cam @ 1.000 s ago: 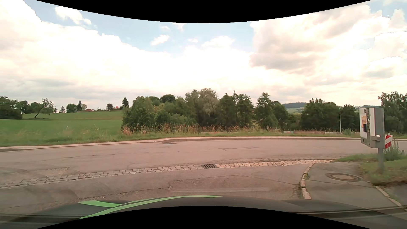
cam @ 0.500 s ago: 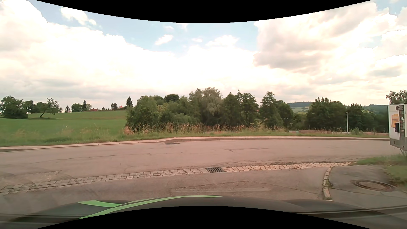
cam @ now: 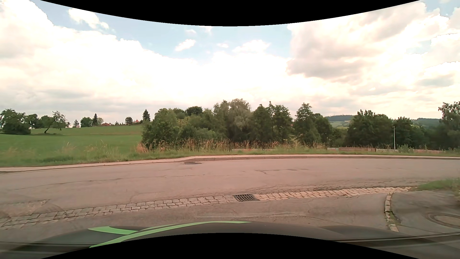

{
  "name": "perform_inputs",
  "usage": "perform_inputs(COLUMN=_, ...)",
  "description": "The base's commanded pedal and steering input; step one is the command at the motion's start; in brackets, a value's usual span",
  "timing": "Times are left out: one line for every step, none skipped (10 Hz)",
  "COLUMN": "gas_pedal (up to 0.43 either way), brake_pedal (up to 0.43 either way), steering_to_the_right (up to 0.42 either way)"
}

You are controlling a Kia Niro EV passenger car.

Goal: Follow the waypoints while adhering to traffic rules and regulations

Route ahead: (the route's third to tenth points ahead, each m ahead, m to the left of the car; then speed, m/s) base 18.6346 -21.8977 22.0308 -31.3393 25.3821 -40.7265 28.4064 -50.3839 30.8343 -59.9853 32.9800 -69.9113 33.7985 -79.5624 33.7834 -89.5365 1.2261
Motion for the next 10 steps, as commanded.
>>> perform_inputs(gas_pedal=0.0, brake_pedal=0.098, steering_to_the_right=-0.004)
perform_inputs(gas_pedal=0.0, brake_pedal=0.079, steering_to_the_right=-0.003)
perform_inputs(gas_pedal=0.0, brake_pedal=0.061, steering_to_the_right=0.001)
perform_inputs(gas_pedal=0.0, brake_pedal=0.067, steering_to_the_right=0.009)
perform_inputs(gas_pedal=0.0, brake_pedal=0.061, steering_to_the_right=0.017)
perform_inputs(gas_pedal=0.0, brake_pedal=0.067, steering_to_the_right=0.026)
perform_inputs(gas_pedal=0.0, brake_pedal=0.067, steering_to_the_right=0.038)
perform_inputs(gas_pedal=0.0, brake_pedal=0.061, steering_to_the_right=0.054)
perform_inputs(gas_pedal=0.0, brake_pedal=0.067, steering_to_the_right=0.081)
perform_inputs(gas_pedal=0.0, brake_pedal=0.067, steering_to_the_right=0.109)
